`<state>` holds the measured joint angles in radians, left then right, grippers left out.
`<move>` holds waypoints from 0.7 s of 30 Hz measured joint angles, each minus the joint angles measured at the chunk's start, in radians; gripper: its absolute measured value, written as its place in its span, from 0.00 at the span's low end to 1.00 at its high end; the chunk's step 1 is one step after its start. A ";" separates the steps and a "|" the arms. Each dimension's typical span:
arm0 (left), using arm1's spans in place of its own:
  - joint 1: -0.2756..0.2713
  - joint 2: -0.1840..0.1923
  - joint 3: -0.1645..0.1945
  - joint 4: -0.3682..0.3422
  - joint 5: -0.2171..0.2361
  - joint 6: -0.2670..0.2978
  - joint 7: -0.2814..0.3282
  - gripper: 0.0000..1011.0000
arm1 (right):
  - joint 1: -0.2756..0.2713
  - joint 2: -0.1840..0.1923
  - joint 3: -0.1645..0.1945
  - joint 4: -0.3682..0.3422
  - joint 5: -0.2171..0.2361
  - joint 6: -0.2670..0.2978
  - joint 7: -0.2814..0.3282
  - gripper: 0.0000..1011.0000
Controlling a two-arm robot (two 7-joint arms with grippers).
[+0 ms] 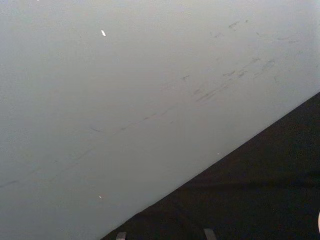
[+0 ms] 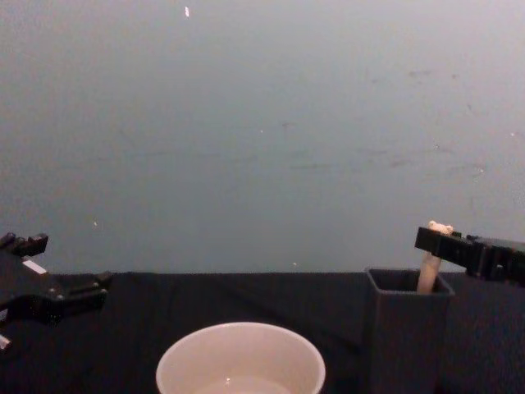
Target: Pick up the stirring spoon with one hand, stir inside the cup, then place it back in its original position.
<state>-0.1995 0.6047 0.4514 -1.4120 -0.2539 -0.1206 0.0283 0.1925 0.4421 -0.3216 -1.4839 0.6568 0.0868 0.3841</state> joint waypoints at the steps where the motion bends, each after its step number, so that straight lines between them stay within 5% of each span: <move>1: 0.000 0.000 0.000 0.000 0.000 0.000 0.000 0.99 | 0.000 0.000 0.000 0.000 0.000 0.000 0.000 0.33; 21: 0.000 0.000 0.000 0.000 0.000 0.000 0.000 0.99 | 0.000 0.000 0.000 -0.001 0.000 -0.001 0.000 0.94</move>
<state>-0.1995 0.6047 0.4514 -1.4120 -0.2539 -0.1205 0.0283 0.1925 0.4421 -0.3212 -1.4844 0.6568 0.0857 0.3841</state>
